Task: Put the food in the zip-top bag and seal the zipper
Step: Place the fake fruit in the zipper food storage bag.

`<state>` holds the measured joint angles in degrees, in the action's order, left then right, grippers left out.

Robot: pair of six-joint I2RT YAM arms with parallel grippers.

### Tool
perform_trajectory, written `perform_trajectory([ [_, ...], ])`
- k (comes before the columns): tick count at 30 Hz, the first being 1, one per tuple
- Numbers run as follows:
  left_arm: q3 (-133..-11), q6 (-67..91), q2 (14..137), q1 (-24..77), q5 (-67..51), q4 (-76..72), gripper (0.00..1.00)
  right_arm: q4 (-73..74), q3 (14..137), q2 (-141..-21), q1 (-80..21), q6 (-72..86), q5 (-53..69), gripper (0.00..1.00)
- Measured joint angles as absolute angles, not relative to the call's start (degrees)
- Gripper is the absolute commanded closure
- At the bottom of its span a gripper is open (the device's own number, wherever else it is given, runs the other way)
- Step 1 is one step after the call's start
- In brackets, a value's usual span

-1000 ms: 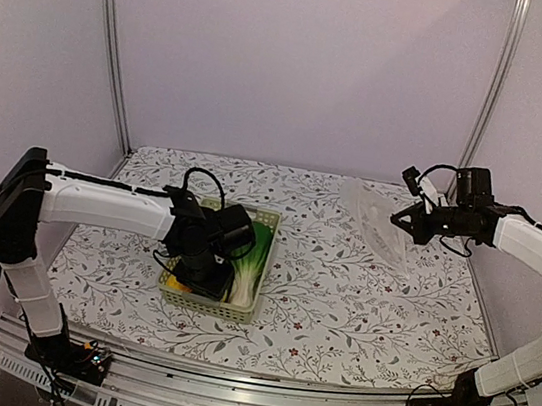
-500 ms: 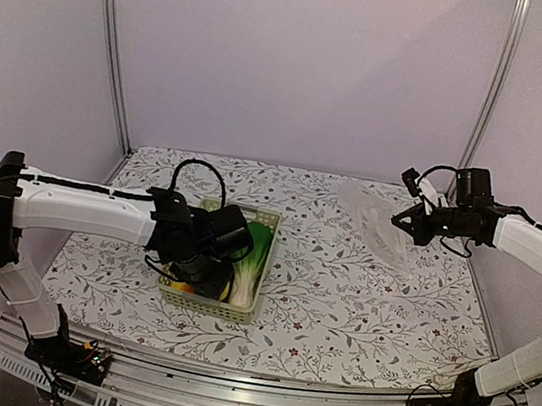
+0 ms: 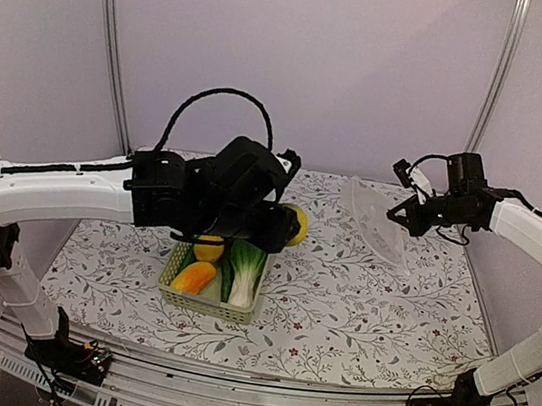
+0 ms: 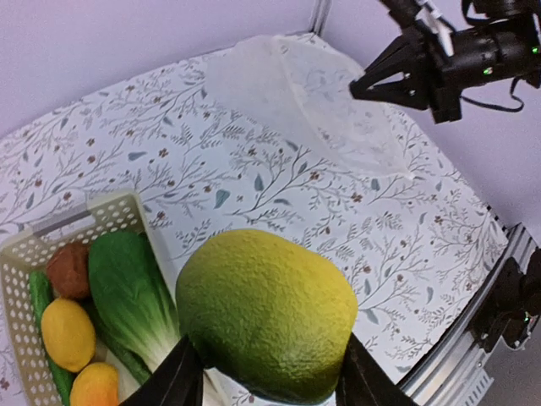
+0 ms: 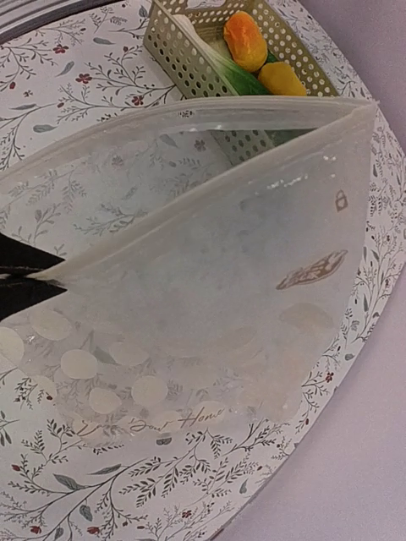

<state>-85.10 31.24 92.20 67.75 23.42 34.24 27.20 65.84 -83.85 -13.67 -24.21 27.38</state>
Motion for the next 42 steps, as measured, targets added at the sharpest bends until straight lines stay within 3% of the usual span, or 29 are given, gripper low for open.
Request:
perform_trajectory([
  [9, -97.6, 22.5, 107.5, 72.6, 21.5, 12.1, 0.61, 34.4, 70.9, -83.9, -14.7, -24.0, 27.7, 1.00],
  [17, -108.5, 18.4, 120.0, 72.6, 22.4, 7.4, 0.61, 39.4, 72.2, -82.9, -15.6, -23.1, 29.5, 1.00],
  [26, -109.5, 15.4, 123.5, 71.7, 25.4, 4.0, 0.59, 44.2, 74.7, -81.4, -15.7, -22.8, 30.9, 1.00],
  [31, -109.5, 13.3, 124.8, 70.9, 28.0, 3.4, 0.52, 47.1, 77.8, -81.4, -15.7, -22.9, 31.0, 1.00],
  [37, -112.8, 13.1, 128.4, 70.5, 32.5, 4.5, 0.25, 50.1, 80.3, -81.5, -15.7, -22.7, 31.2, 1.00],
  [42, -117.5, 13.5, 131.2, 70.4, 35.8, 6.0, 0.19, 51.9, 82.0, -82.1, -15.7, -21.8, 31.9, 1.00],
])
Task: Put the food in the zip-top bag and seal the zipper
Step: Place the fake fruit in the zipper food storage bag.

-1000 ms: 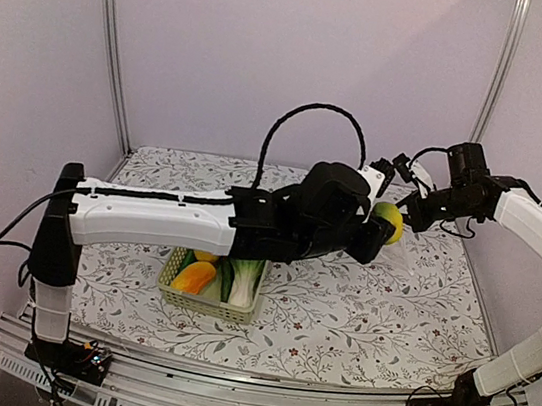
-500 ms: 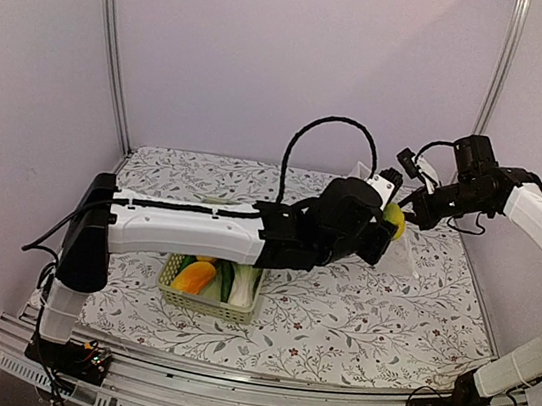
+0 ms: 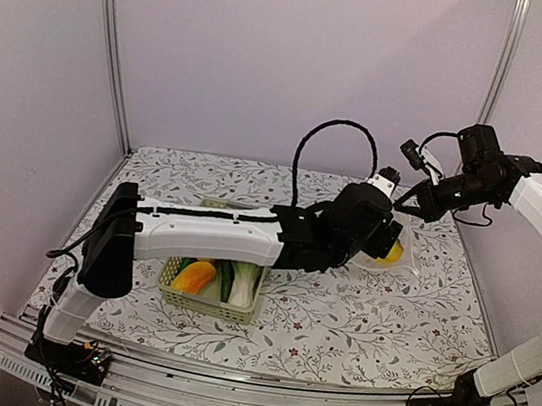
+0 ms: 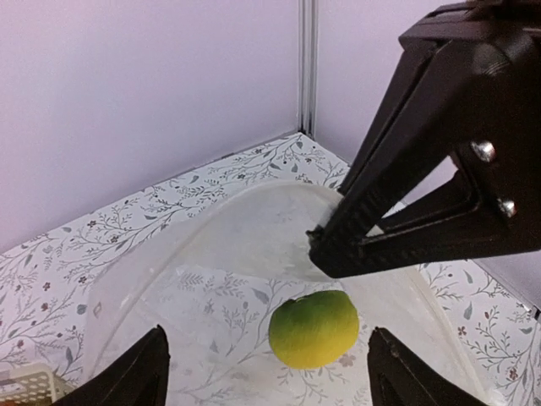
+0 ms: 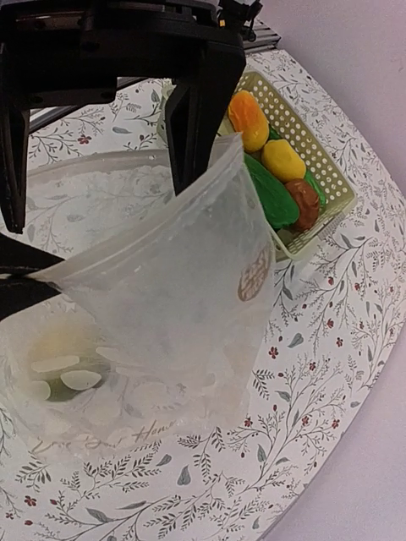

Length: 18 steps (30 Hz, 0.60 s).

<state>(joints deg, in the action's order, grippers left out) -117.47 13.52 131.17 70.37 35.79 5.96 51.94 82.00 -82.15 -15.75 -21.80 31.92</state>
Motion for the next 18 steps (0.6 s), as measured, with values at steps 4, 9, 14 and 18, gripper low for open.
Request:
perform_trajectory([
  [4, -118.1, 13.5, 131.1, 70.4, 36.8, 6.2, 0.19, 52.8, 82.3, -82.7, -15.7, -21.2, 32.0, 1.00],
  [9, -112.9, 11.5, 127.2, 71.0, 36.9, 4.5, 0.21, 52.8, 82.3, -83.9, -15.7, -20.2, 31.5, 1.00],
  [14, -103.7, 9.4, 117.6, 72.8, 37.1, 0.1, 0.21, 52.2, 82.3, -85.2, -14.8, -19.3, 30.9, 1.00],
  [18, -95.7, 9.2, 108.4, 74.5, 36.7, -2.9, 0.20, 52.0, 83.0, -85.9, -12.6, -18.9, 30.2, 1.00],
])
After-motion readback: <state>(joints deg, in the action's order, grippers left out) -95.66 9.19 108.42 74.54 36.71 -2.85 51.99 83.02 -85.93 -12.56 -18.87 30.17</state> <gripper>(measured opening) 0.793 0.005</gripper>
